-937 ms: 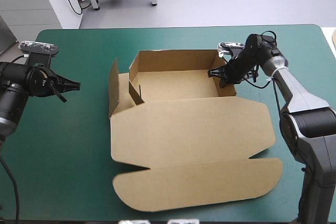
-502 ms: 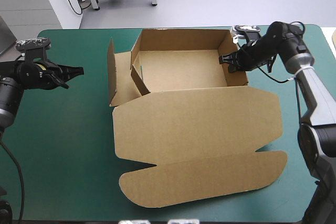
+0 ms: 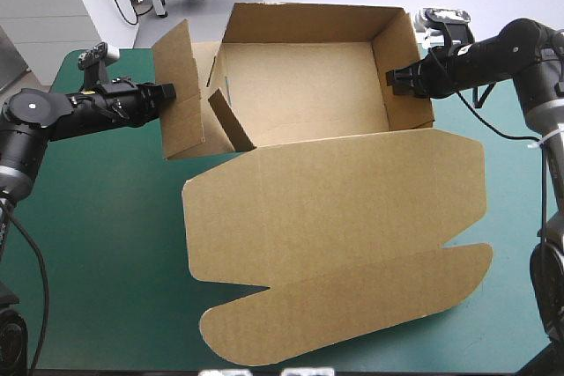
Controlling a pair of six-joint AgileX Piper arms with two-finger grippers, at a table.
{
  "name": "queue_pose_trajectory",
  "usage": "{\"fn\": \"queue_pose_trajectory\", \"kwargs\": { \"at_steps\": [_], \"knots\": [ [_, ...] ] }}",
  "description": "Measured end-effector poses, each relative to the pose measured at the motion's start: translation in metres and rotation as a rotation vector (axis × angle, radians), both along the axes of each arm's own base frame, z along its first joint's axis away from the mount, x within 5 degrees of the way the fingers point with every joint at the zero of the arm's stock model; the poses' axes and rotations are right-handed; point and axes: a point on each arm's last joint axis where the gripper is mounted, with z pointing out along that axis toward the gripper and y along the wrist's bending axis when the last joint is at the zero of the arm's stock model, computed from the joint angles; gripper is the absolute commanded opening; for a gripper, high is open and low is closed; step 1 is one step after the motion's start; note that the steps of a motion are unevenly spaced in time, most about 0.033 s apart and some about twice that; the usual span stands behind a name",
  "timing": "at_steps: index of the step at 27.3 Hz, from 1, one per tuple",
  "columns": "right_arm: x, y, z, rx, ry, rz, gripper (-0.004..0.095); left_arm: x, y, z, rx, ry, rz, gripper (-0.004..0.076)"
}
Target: Fold the box
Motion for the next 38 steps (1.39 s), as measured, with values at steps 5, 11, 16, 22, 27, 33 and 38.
{"fn": "queue_pose_trajectory", "kwargs": {
  "at_steps": [5,11,16,22,27,33,38],
  "knots": [
    [0.003,-0.001,0.002,-0.001,-0.031,-0.014,-0.0019,-0.007,-0.010,0.008,-0.073,-0.040,-0.116,0.0000],
    [0.007,0.013,-0.001,-0.022,-0.091,-0.015,-0.0019,-0.021,-0.017,0.019,-0.112,-0.069,-0.219,-0.0008],
    [0.009,0.033,-0.013,-0.025,-0.114,-0.004,-0.0019,-0.038,-0.019,0.032,-0.098,-0.115,-0.263,-0.0008],
    [0.009,0.042,-0.022,-0.028,-0.109,0.002,-0.0019,-0.045,-0.022,0.034,-0.090,-0.113,-0.325,-0.0008],
    [0.008,0.049,-0.022,-0.027,-0.113,0.016,-0.0019,-0.046,-0.022,0.034,-0.084,-0.114,-0.341,0.0051],
    [0.008,0.049,-0.023,-0.022,-0.109,0.012,-0.0018,-0.050,-0.024,0.033,-0.089,-0.099,-0.378,0.0296],
    [0.006,0.057,-0.023,-0.044,-0.111,0.023,-0.0019,-0.051,-0.024,0.034,-0.087,-0.100,-0.383,0.0461]
  ]
}}
